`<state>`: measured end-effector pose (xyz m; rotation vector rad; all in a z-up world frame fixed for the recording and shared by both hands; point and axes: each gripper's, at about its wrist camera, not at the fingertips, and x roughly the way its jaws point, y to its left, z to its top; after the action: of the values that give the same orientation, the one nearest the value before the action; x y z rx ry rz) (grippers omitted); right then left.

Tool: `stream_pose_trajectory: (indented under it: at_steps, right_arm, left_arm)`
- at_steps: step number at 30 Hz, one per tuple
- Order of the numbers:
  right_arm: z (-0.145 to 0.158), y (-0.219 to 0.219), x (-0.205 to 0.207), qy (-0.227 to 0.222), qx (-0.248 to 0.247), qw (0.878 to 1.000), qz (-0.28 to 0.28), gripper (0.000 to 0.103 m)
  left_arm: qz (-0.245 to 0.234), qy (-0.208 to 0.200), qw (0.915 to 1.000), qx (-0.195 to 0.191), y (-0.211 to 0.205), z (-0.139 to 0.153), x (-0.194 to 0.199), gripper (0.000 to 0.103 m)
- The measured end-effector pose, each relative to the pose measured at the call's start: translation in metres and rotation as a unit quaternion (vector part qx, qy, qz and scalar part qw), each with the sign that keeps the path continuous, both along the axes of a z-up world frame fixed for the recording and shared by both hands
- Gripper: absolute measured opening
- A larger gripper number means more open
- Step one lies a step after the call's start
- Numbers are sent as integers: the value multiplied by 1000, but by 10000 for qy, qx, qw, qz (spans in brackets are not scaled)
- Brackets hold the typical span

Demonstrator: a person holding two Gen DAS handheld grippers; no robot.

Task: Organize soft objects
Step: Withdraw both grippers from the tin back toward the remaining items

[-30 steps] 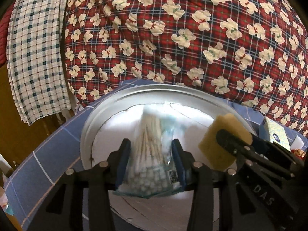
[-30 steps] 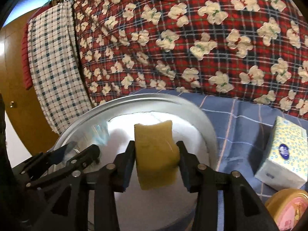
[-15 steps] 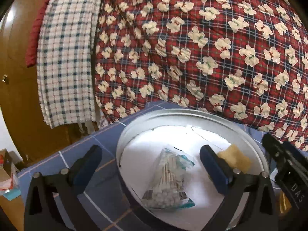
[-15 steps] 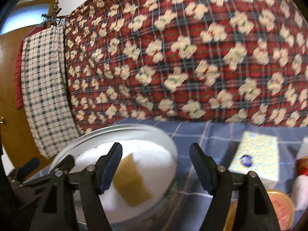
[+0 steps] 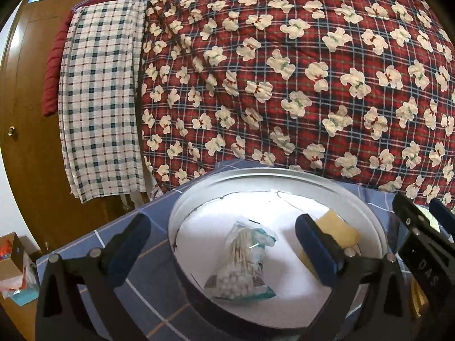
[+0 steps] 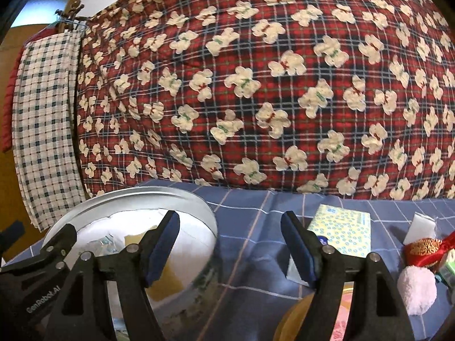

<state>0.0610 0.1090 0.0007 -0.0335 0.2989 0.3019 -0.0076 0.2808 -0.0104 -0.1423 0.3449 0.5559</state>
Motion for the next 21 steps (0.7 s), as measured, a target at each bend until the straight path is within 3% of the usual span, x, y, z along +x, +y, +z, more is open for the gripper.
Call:
stream_pose_trajectory:
  at_steps: [12,21]
  right_arm:
    - [-1,-50,-23,-44,-308,9990,-306,76]
    - [2,-106,-38,-62,-448,9962,-740,76]
  left_arm:
    - [-336,-44,9991,-237,-23,-1,-4,103]
    - [-782,-59,9969,-6,-67,2,-7,103]
